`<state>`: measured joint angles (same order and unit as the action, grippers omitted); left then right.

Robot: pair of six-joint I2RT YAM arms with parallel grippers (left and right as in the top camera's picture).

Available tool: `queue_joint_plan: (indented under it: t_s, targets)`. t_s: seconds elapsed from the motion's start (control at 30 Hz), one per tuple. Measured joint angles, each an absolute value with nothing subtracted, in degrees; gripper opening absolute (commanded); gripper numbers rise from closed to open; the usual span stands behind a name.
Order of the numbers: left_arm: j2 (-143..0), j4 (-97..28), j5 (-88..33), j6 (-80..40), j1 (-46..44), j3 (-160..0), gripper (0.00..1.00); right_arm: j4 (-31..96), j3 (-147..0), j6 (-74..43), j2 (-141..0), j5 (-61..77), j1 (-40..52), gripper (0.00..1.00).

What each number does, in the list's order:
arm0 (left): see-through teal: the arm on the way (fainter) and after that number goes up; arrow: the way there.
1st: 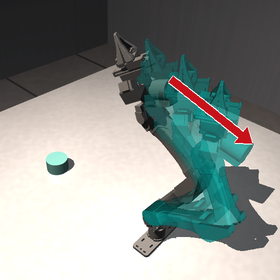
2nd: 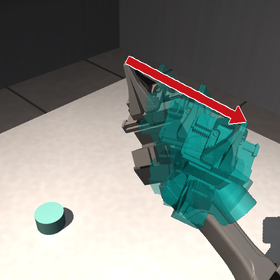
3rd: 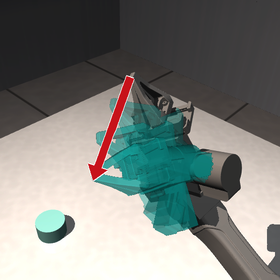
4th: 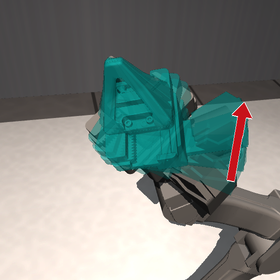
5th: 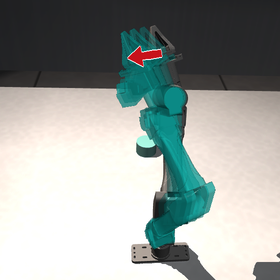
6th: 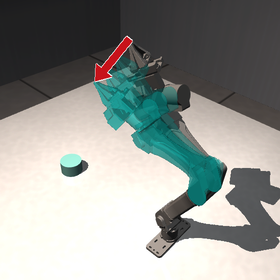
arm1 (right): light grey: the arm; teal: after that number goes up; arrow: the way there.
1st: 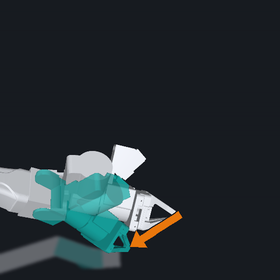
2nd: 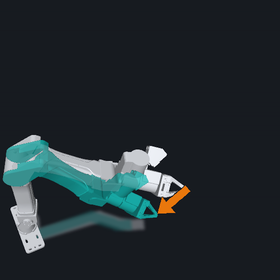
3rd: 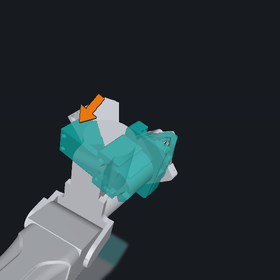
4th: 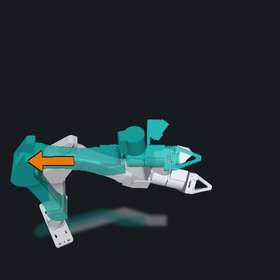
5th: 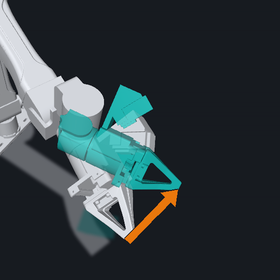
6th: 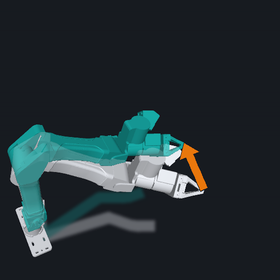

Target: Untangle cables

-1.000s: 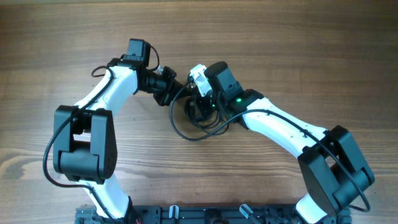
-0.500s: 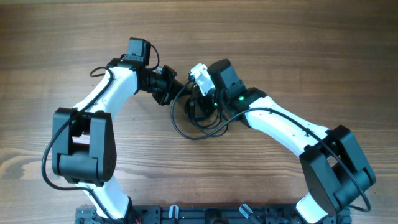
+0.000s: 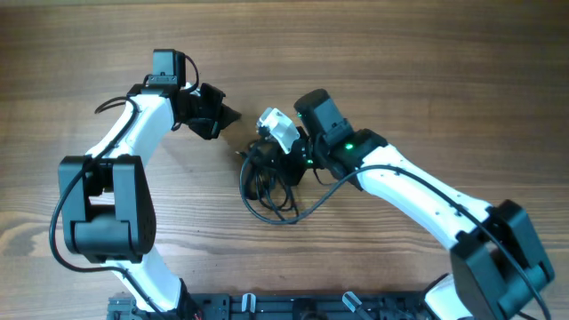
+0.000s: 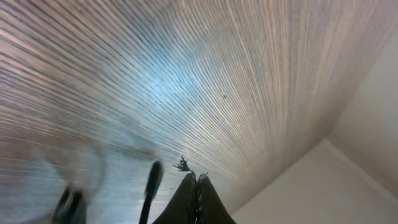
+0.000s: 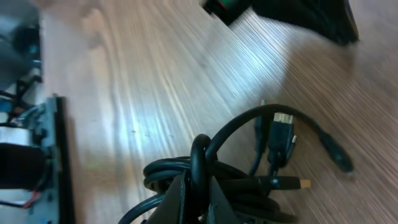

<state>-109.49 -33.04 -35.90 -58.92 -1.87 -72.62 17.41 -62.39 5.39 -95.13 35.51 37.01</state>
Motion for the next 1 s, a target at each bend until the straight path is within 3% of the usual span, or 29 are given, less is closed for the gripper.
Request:
queue_joint_plan:
  t_s: [0.3,0.5,0.63,1.0]
  targets:
    - [-109.49,-38.52,-44.03,-55.57,-1.45,-72.62,0.05,17.67,-62.39,5.17,-93.32,31.59,36.99,0.04]
    - [-109.49,-43.64,-50.41,-53.93,-0.23,-72.62,0.13,17.56,-62.39,3.55,-93.32,25.54,36.99,0.04]
    - [-109.49,-46.83,-54.26,-53.32,-0.25,-72.62,0.23,16.51,-62.39,2.44,-93.32,23.88,36.99,0.04]
    - [-109.49,-50.37,-63.57,-53.28,-1.74,-72.62,0.25,15.20,-62.39,0.38,-93.32,22.15,36.97,0.04]
